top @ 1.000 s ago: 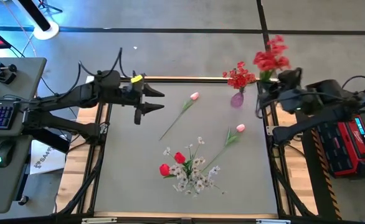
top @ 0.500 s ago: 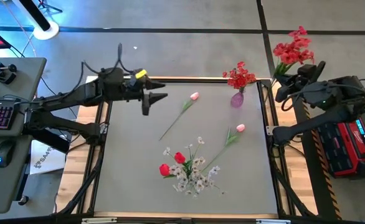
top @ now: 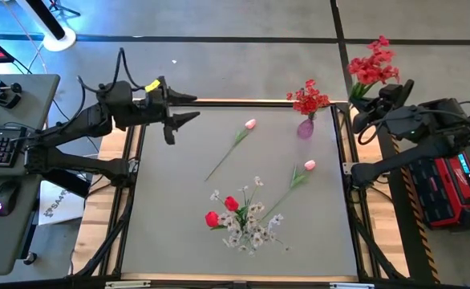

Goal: Sort flowers into vase by color
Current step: Put the red flowers into the violet vase

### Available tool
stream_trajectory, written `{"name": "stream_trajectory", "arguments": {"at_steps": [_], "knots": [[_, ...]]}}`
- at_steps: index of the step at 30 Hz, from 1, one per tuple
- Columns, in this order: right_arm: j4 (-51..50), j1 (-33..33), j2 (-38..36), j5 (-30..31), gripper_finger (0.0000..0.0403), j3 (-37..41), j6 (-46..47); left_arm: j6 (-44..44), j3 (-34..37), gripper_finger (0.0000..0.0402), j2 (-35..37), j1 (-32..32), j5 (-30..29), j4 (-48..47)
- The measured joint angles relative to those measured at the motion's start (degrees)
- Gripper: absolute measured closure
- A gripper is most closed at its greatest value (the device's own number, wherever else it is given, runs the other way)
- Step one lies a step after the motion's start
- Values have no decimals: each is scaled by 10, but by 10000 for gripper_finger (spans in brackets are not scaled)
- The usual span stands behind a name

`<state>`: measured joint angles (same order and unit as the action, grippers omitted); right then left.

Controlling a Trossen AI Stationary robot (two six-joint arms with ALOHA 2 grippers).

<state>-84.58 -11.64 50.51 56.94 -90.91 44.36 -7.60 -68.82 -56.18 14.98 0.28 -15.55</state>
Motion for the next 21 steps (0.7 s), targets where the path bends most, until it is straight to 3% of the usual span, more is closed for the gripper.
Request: {"name": "stream_trajectory", "arguments": {"at_steps": [13,15,19,21], "knots": [[51,0,9,-16,403,0,-13,43,0,202,7,0,11,-27],[51,0,9,-19,403,0,-12,31,0,202,24,0,38,-43],[53,0,9,-19,403,0,-11,-7,0,202,50,0,146,-82],[56,0,9,-15,403,0,-11,4,0,202,60,-1,157,-89]]}}
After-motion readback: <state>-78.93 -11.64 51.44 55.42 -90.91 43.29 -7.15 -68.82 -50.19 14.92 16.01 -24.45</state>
